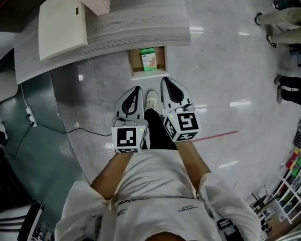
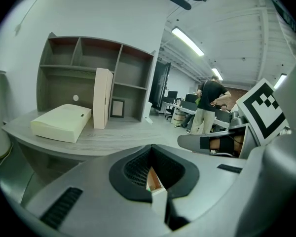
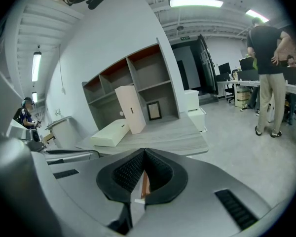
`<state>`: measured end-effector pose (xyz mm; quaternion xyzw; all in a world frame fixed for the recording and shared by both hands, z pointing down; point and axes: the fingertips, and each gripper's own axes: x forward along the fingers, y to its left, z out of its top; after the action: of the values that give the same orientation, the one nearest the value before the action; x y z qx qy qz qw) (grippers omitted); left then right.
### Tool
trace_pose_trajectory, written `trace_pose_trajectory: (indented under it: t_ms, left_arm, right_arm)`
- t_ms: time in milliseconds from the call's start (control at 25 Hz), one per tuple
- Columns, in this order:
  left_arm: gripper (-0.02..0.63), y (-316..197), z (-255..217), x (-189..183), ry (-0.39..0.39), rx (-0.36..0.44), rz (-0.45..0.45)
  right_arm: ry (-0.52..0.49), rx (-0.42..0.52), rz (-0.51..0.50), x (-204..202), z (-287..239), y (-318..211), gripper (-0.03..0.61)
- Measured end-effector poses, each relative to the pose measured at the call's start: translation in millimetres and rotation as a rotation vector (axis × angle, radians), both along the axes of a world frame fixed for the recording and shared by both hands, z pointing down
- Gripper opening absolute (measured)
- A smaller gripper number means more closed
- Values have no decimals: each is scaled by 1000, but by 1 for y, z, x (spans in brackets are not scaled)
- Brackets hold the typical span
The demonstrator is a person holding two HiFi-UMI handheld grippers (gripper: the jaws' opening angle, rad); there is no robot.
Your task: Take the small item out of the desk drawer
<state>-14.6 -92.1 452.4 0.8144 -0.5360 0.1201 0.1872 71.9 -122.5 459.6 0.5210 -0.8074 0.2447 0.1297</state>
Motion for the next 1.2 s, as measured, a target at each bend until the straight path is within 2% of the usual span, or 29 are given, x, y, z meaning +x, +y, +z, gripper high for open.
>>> trace_pose_trajectory:
  t_ms: [1200]
  left_arm:
    - [15,-8,81,-7,23,-67,-35]
  right_arm:
    - [58,-110,19,-12,122,-28,32]
